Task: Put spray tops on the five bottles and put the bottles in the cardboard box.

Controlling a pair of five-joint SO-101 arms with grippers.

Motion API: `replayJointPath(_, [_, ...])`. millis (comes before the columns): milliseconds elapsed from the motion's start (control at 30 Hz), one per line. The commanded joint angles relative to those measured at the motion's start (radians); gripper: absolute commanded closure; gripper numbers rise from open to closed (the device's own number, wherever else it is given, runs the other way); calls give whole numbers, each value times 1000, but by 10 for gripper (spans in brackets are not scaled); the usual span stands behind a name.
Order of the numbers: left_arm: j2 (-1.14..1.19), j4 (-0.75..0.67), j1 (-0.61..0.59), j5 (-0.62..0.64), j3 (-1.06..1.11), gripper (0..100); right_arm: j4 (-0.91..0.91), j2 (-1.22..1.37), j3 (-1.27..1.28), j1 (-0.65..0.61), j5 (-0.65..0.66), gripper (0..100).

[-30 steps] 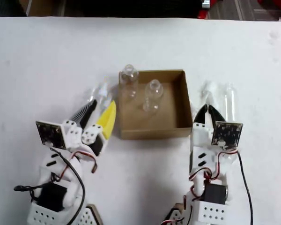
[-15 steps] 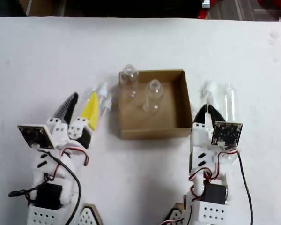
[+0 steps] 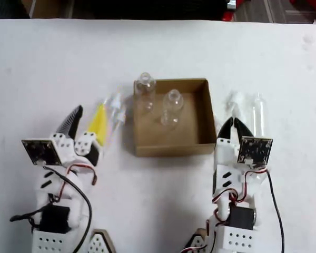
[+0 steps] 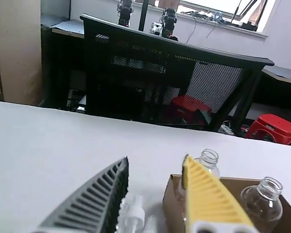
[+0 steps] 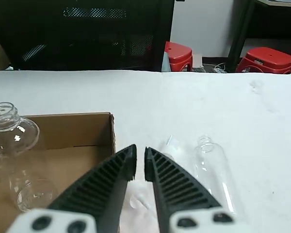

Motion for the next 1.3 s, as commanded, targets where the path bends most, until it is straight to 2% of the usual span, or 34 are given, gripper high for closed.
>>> replayJointPath(0, [-8,-29,-58,-14,-17,832,-28,-7,8,22,-5,981])
replayJointPath(233, [-8,-32,-137,-40,-40,889,-31,-7,8,22,-5,981])
replayJointPath(400, [-7,-60,-104,-238,-86,892,-27,-7,8,22,-5,981])
replayJointPath(533, [-4,43,-76,-302,-193,891,-25,-2,8,24,-5,981])
replayJointPath(767, [25,127,-85,-321,-350,889,-25,1,8,38,-5,981])
replayJointPath(867, [145,132,-84,-365,-407,889,-25,1,8,53,-5,981])
replayJointPath(1100, [562,135,-82,-371,-618,888,-25,1,8,50,-5,981])
replayJointPath(1267, [880,244,-76,-371,-848,888,-25,1,8,50,-5,981])
